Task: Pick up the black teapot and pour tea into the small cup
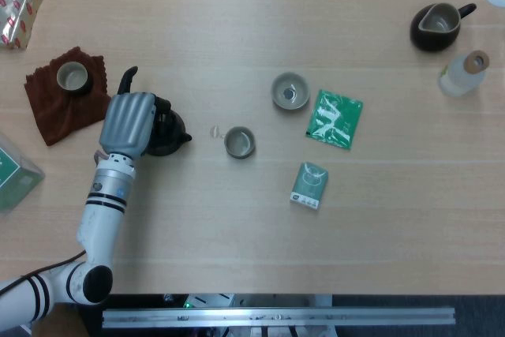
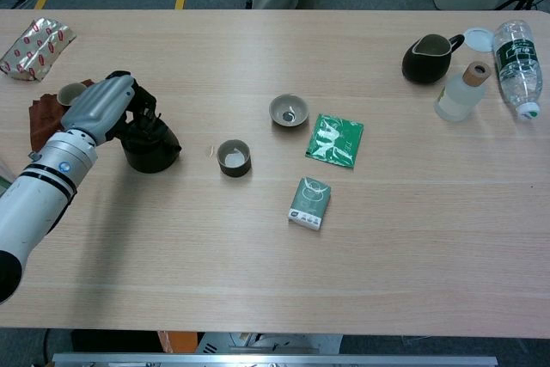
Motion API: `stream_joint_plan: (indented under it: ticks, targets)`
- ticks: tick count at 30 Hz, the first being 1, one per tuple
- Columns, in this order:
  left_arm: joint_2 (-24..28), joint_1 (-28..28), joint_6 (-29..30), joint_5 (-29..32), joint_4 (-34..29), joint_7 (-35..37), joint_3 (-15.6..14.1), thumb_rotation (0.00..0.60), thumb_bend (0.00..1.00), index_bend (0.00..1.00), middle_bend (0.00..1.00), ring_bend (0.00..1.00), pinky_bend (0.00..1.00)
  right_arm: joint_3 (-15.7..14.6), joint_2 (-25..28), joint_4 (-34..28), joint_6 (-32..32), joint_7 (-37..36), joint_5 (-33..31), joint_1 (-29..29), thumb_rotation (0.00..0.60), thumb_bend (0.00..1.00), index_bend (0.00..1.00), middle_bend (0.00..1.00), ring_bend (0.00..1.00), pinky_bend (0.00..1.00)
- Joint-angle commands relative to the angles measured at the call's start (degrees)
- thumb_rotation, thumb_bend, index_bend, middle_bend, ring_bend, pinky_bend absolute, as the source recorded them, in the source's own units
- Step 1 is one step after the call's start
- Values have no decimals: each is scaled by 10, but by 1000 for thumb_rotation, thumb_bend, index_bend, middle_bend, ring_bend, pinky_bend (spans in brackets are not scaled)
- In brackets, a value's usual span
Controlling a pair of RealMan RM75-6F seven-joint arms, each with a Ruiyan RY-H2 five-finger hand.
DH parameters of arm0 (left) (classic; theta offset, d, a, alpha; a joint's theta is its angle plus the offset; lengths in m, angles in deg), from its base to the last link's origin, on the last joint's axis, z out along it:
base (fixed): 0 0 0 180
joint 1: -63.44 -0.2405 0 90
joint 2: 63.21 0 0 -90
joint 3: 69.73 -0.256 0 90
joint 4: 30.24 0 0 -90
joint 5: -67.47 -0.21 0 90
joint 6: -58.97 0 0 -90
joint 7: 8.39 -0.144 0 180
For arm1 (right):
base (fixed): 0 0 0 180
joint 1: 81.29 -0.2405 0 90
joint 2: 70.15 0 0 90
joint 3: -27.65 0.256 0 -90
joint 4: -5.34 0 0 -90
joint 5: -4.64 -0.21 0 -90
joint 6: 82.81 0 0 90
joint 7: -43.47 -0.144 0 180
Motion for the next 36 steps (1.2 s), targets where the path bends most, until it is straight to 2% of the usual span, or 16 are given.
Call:
stream_joint_plan:
  ticks: [1, 8, 13, 15, 17, 24, 31, 36]
  targets:
    - [2, -1, -3, 4, -2, -3, -1, 573, 303, 686, 749, 548, 56, 0, 0, 0, 0, 0, 0, 0, 600, 185, 145, 213, 115, 164]
    - [5, -3, -8, 14, -5, -8, -2, 534, 302, 671, 717, 519, 56, 0, 1, -1, -2, -2, 0, 2, 600, 185, 145, 213, 115, 164]
    - [6, -3, -4, 12, -8, -9, -1, 513, 301, 622, 682, 486, 56, 1, 2, -2, -2, -3, 0, 3, 600, 185, 145, 213, 115, 164]
    - [9, -2, -4, 13, -14, -12, -1, 484, 301, 606, 665, 469, 56, 1, 2, -2, -2, -3, -1, 3, 600, 185, 145, 213, 115, 164]
    - [13, -2, -4, 15, -19, -16, -1, 430, 301, 588, 644, 450, 56, 1, 2, -1, -1, -3, -1, 3, 600, 185, 145, 213, 115, 164]
    - [29, -1, -10, 29, -50, -24, 4, 392, 300, 493, 591, 388, 56, 2, 2, -2, 0, -4, 1, 2, 600, 185, 145, 213, 115, 164]
    - [47, 6, -28, 41, -80, -29, 5, 361, 301, 311, 371, 201, 56, 2, 4, -5, -2, -5, 1, 3, 600, 185, 145, 213, 115, 164]
    - [57, 11, -32, 39, -96, -22, 7, 358, 300, 263, 295, 159, 56, 2, 6, -5, -5, -9, 2, 6, 600, 185, 145, 213, 115, 164]
